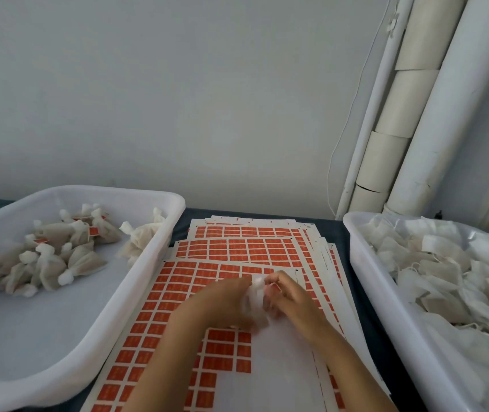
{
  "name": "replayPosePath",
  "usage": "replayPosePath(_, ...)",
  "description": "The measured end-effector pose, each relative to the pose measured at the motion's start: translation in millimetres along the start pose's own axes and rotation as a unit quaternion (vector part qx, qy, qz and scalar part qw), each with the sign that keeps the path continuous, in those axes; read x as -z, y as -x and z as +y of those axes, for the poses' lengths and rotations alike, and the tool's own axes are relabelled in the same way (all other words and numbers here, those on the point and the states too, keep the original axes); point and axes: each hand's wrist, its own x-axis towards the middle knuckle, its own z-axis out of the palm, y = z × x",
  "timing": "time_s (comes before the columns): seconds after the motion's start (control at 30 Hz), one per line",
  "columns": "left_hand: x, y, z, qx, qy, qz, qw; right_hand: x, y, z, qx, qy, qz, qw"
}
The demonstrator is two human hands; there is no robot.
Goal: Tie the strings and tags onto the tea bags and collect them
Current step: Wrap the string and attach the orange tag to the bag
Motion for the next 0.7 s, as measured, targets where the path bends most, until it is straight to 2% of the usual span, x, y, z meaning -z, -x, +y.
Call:
replayPosePath(0.13,-4,7,8,0.028,-0.014,0.030,0.999,1,0,2,-0.030,0.094,-0.079,0.992)
replayPosePath(0.3,3,17,7,0.071,0.011,0.105,0.992,-2,-10,-14,-0.014,0.085,-0.034,0.996)
replayPosePath(0.37,13,25,4,0.089,0.080,0.179,0.977,-8,-18,-32,-0.012,0.052,-0.017,0.998)
replayPosePath(0.47,34,35,-1,0.091,0.255,0.343,0.900,-17,-40,-69,0.015,-0.029,0.038,0.999)
replayPosePath(0.53,53,40,-5,0.123,0.255,0.440,0.852,-25,-57,-96,0.026,-0.080,0.054,0.995)
replayPosePath(0.6,71,44,-10,0.156,0.258,0.510,0.805,-40,-70,-121,0.026,-0.139,0.036,0.989)
replayPosePath(0.7,89,54,-22,0.193,0.231,0.557,0.774,-67,-83,-144,0.024,-0.191,0.013,0.981)
